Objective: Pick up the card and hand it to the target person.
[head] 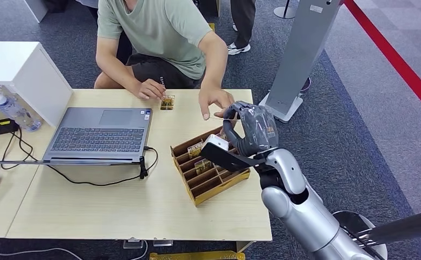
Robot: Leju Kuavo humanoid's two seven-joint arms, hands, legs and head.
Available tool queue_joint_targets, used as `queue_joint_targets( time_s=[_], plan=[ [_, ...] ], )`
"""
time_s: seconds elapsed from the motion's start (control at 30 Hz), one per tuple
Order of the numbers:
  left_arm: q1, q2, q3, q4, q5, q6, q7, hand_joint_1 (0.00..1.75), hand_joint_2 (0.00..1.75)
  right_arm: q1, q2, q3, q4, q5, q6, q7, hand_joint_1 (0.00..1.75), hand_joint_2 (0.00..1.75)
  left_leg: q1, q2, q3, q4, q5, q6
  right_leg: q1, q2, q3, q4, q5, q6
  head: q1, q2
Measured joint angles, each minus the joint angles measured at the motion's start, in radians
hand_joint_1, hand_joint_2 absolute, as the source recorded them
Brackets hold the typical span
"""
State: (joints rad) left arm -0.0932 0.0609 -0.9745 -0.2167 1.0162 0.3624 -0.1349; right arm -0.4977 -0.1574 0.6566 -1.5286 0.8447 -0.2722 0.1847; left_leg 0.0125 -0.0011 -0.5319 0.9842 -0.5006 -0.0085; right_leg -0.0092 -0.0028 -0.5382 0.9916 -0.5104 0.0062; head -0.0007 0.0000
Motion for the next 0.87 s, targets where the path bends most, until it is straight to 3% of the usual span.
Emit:
queue_joint_targets(
  time_s=[0.53,0.67,0.87],
  plan=[
    [-0.001,-0.004,-0.004,0.000,0.017,0.006,0.011,0.00,1.75,-0.084,0.076,0.027,0.206,-0.014,-0.038,-0.032,1.36,1.75,0.000,0.000,0.000,0.000,0.000,0.000,0.000,0.000,0.000,0.000,0.000,0.000,0.000,0.000],
    [-0.001,-0.004,-0.004,0.000,0.017,0.006,0.009,0.00,1.75,-0.084,0.083,0.033,0.222,-0.014,-0.042,-0.034,0.00,1.75,0.000,0.000,0.000,0.000,0.000,0.000,0.000,0.000,0.000,0.000,0.000,0.000,0.000,0.000],
    [-0.001,-0.004,-0.008,0.000,0.017,0.004,0.009,0.00,1.75,-0.085,0.091,0.043,0.239,-0.014,-0.042,-0.034,0.00,1.75,0.000,0.000,0.000,0.000,0.000,0.000,0.000,0.000,0.000,0.001,0.000,0.000,-0.001,0.000]
  ],
)
